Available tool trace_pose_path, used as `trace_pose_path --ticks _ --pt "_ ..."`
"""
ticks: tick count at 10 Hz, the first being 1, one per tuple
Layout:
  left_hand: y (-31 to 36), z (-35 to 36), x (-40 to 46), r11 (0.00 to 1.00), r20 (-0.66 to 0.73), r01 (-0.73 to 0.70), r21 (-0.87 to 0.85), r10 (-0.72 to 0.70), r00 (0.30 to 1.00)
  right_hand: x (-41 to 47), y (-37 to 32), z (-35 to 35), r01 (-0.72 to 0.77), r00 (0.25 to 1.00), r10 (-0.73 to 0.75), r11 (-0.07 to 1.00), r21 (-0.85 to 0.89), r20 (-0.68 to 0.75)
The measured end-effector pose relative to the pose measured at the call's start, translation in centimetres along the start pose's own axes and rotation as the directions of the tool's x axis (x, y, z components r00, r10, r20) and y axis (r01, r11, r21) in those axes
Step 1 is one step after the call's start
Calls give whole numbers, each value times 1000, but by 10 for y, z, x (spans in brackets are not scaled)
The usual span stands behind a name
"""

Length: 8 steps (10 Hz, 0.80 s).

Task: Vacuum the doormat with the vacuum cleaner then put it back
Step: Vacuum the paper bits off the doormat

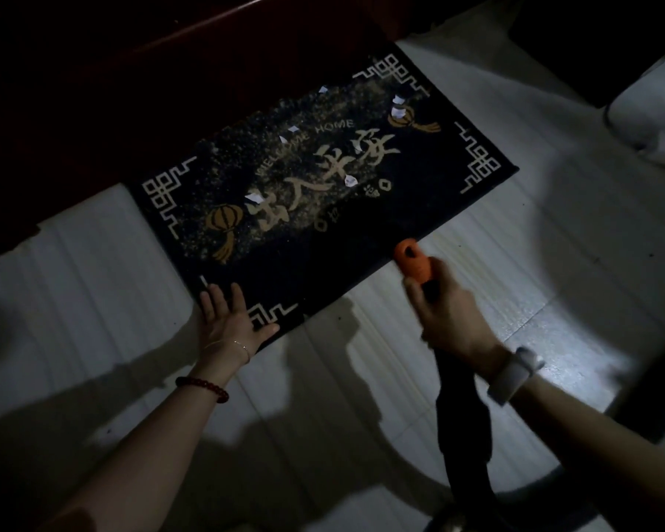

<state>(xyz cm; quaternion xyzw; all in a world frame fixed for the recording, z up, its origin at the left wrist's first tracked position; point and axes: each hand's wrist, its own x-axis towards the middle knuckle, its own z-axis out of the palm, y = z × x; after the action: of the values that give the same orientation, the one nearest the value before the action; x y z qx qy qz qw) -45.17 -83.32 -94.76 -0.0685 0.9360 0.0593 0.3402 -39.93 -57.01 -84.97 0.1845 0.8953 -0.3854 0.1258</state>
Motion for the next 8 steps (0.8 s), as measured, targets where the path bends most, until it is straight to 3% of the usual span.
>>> trace_pose_path --ticks 1,2,3,4,5,6,8 --pt "-1 1 1 1000 -7 -3 -5 3 1000 -26 0 19 40 992 -28 995 -96 123" --pt "-1 2 1 1000 -15 -7 -8 7 1000 -20 2 4 29 996 -26 999 -40 85" --pt "-1 1 1 1000 -7 -2 -11 2 1000 6 1 -20 -20 996 24 999 41 -81" --pt "0 0 1 1000 -6 1 -16 -1 1000 21 -4 -22 -57 995 60 998 38 -79" --pt "-1 0 1 1000 -3 4 -24 -4 1000 6 -5 1 -16 999 19 998 -55 48" --pt "-1 0 0 1000 -4 -1 -21 1 1000 -4 -2 3 -12 993 16 999 -34 117" --pt "-5 4 -1 999 -48 -31 -39 30 998 45 -7 -27 -29 983 45 996 89 -176"
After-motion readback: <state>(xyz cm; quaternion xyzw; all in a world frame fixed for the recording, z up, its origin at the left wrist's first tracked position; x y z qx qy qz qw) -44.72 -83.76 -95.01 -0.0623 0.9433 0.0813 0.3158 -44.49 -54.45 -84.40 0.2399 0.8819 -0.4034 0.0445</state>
